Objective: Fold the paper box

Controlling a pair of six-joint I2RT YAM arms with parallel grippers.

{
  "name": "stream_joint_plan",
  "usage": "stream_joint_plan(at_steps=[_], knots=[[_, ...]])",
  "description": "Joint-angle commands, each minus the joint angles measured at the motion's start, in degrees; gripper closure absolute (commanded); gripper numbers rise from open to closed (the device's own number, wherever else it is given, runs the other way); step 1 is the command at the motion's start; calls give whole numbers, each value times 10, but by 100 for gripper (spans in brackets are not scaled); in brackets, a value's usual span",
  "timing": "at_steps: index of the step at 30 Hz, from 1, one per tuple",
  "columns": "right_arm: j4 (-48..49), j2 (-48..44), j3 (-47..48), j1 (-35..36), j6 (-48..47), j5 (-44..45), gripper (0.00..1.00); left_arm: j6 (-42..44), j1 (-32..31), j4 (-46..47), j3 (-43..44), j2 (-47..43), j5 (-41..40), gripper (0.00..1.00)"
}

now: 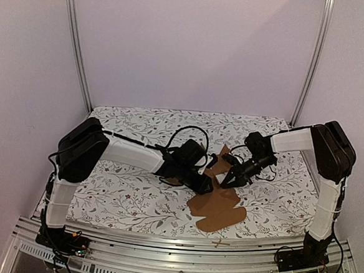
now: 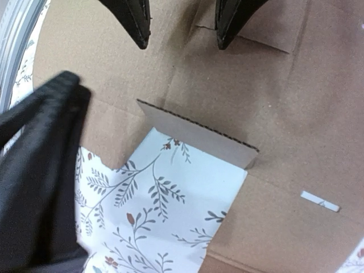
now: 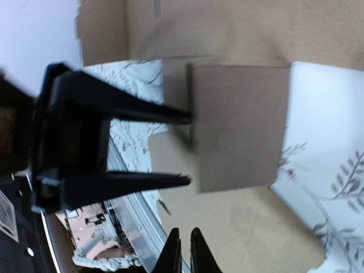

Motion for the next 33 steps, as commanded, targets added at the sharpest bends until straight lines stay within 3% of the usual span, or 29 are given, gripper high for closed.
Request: stream_joint_plan(at_steps=[1, 7, 12, 16, 22, 27, 33], knots=[[-128, -95, 31, -1, -149, -19, 92, 56, 20, -154, -51, 56, -6, 60], [-192, -107, 65, -10, -320, 34, 90, 134, 14, -148, -70, 40, 18, 63], [-165, -113, 85, -9, -361, 127, 94, 211, 12, -142, -91, 20, 29, 65], [-130, -119, 86, -8, -377, 196, 95, 226, 12, -126, -76, 7, 24, 64], [-96, -109, 90, -1, -435, 236, 96, 181, 11, -73, -68, -77, 39, 61], [-89, -75, 112, 21, -445, 249, 98, 115, 20, 33, -146, -156, 23, 56], [-77, -47, 117, 72, -446, 270, 99, 43, 35, 55, -220, -176, -16, 57]])
